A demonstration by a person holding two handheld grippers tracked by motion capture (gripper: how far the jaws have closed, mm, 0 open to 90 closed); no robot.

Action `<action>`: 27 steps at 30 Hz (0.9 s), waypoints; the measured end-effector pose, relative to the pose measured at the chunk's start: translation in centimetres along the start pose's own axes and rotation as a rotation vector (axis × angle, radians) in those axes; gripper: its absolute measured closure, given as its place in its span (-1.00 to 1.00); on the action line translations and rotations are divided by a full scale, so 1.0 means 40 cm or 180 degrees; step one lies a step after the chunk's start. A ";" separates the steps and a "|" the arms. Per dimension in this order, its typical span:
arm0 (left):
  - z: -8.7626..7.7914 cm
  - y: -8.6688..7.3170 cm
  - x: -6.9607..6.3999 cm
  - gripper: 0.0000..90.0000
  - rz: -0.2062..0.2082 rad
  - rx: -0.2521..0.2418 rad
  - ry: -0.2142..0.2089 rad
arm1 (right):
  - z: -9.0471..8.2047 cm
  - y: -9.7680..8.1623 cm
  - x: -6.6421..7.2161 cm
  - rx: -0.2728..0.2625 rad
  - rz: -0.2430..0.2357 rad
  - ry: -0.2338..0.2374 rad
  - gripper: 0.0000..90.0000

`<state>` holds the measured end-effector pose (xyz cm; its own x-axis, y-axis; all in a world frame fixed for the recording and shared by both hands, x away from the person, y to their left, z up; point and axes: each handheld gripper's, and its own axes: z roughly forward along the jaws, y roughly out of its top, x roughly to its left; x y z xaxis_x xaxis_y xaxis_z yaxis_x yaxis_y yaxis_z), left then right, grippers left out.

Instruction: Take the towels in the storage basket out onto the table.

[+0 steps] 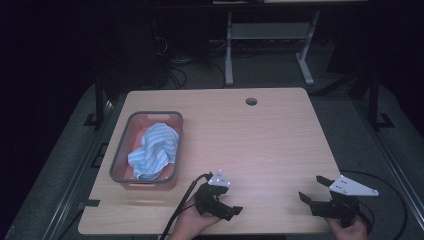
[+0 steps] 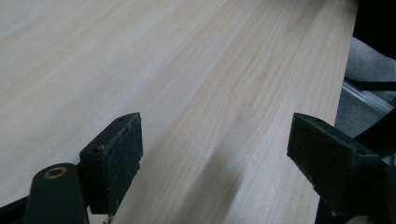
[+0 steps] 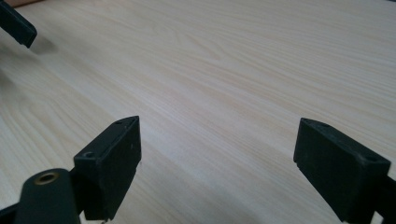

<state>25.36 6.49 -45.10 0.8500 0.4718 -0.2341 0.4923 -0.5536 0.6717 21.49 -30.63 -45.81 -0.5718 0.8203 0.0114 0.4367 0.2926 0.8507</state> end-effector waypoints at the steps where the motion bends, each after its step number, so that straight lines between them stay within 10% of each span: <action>1: 0.000 0.000 0.000 -0.60 0.0000 0.0000 0.0000 | 0.000 0.000 0.000 0.0000 0.0000 0.0000 -0.68; 27: -0.109 0.201 0.077 -0.60 0.0048 0.0165 -0.0079 | 0.020 0.014 0.002 -0.0018 -0.0032 0.0072 -0.68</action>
<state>31.11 6.49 -37.34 0.8615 0.4464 -0.2421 0.4880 -0.5955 0.6382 22.27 -30.00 -45.74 -0.5919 0.8059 0.0147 0.4270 0.2980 0.8537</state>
